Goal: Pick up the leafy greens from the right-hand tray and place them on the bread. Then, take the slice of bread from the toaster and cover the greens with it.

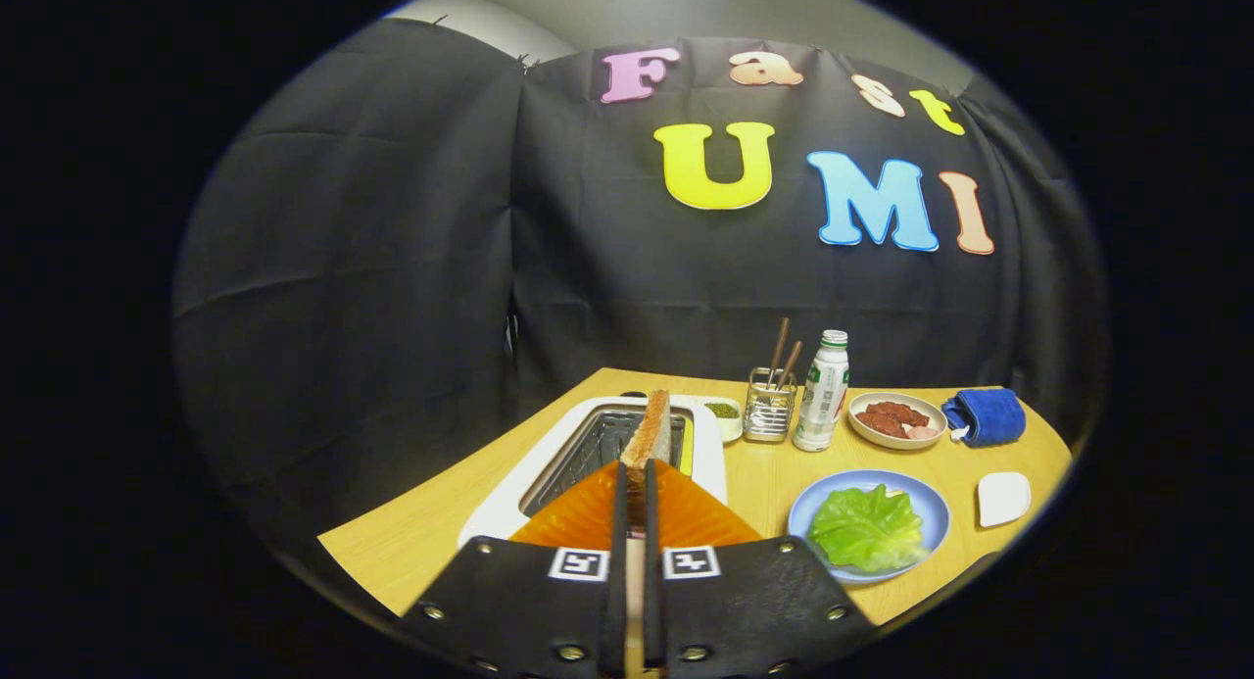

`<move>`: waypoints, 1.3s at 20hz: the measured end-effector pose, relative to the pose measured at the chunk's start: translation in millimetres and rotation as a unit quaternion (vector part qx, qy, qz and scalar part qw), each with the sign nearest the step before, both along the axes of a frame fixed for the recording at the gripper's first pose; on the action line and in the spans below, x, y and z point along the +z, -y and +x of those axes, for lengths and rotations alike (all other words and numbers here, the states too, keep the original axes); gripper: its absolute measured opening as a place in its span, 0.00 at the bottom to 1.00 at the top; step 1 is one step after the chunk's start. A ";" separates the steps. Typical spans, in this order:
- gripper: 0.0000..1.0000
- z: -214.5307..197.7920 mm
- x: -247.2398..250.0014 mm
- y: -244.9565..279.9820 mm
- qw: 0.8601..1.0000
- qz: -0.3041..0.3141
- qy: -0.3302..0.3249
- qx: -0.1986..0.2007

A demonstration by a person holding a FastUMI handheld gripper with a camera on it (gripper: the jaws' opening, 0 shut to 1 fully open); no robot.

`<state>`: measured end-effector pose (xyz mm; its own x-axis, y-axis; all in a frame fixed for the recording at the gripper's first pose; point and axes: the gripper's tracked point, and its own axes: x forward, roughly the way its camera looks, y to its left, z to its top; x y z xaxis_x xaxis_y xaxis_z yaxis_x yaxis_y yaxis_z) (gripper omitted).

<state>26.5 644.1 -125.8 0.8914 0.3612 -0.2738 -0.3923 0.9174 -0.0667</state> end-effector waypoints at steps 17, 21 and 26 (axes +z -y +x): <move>0.43 -8.7 11.1 2.7 0.998 -0.041 0.040 0.013; 0.43 -9.9 7.9 6.6 0.999 -0.011 0.031 0.014; 0.43 1.6 1.2 7.6 1.000 -0.014 0.014 0.007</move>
<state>28.0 636.6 -124.6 0.8938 0.3659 -0.2593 -0.4022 0.9097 -0.1030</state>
